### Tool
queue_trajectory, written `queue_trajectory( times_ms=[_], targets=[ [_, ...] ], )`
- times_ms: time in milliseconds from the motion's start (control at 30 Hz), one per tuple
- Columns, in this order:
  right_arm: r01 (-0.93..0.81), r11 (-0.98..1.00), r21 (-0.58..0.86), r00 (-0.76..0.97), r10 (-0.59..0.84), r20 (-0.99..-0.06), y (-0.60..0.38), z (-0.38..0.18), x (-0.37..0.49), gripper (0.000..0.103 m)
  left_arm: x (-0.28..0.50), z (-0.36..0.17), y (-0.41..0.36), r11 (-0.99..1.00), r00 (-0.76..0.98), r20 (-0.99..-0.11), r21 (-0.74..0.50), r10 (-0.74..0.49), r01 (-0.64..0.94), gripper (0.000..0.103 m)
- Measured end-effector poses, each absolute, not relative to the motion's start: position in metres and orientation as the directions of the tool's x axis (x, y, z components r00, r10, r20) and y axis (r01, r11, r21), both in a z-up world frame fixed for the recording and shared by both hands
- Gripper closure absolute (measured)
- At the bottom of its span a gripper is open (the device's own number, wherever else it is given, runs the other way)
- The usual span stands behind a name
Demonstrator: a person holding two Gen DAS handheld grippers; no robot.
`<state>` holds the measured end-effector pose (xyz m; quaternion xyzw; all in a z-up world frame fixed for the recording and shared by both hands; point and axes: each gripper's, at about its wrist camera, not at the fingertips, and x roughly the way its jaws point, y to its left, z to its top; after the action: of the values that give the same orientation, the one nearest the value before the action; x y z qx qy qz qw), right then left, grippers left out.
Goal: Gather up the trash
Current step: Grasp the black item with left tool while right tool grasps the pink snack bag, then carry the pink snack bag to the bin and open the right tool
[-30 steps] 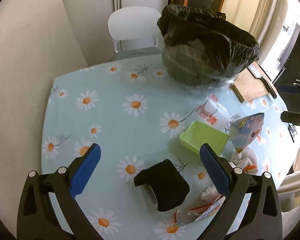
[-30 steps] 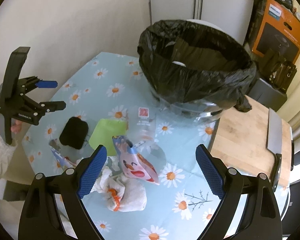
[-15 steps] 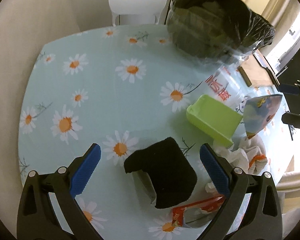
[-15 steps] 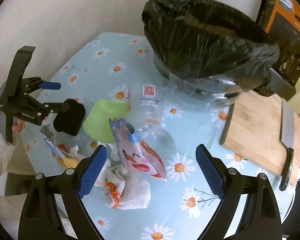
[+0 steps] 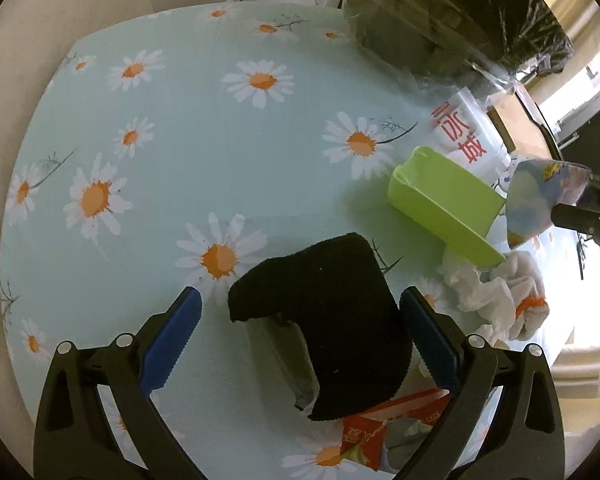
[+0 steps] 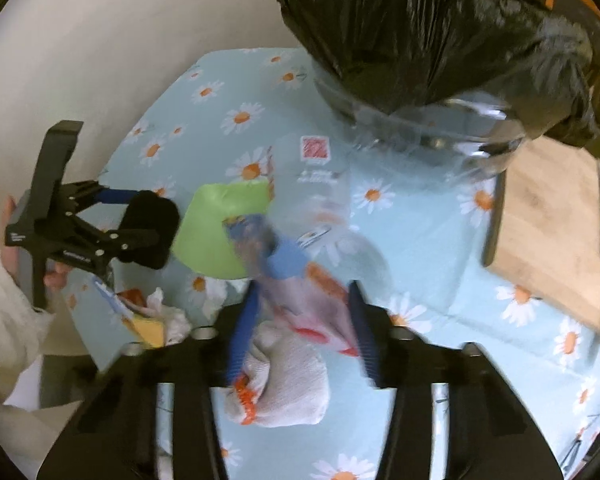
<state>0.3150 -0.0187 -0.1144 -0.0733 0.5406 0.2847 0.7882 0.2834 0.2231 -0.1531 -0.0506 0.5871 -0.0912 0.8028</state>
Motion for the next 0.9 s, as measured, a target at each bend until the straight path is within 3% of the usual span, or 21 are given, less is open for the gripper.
queue_trajectory(
  times_ms=[33,100,200,900],
  targets=[
    [-0.529,0.825,0.200,0.250,0.376,-0.892,-0.019,-0.116,0.314,0.087,0.283,-0.154,0.223,0.977,0.296,-0.932,-0.194,-0.210,0.083,0.017],
    [-0.530,0.824,0.201,0.251,0.379,-0.891,-0.019,-0.116,0.311,0.090,0.284,-0.153,0.223,0.970,0.293,-0.925,-0.230,-0.243,0.080,0.031],
    [-0.538,0.815,0.218,0.243,0.397,-0.885,-0.020,-0.114,0.307,0.092,0.285,-0.150,0.219,0.971,0.297,-0.925,-0.223,-0.239,0.087,0.037],
    [-0.564,0.806,0.182,0.337,0.426,-0.840,-0.052,-0.052,0.284,0.092,0.264,-0.101,0.224,0.987,0.381,-0.910,-0.141,-0.162,0.083,0.040]
  ],
)
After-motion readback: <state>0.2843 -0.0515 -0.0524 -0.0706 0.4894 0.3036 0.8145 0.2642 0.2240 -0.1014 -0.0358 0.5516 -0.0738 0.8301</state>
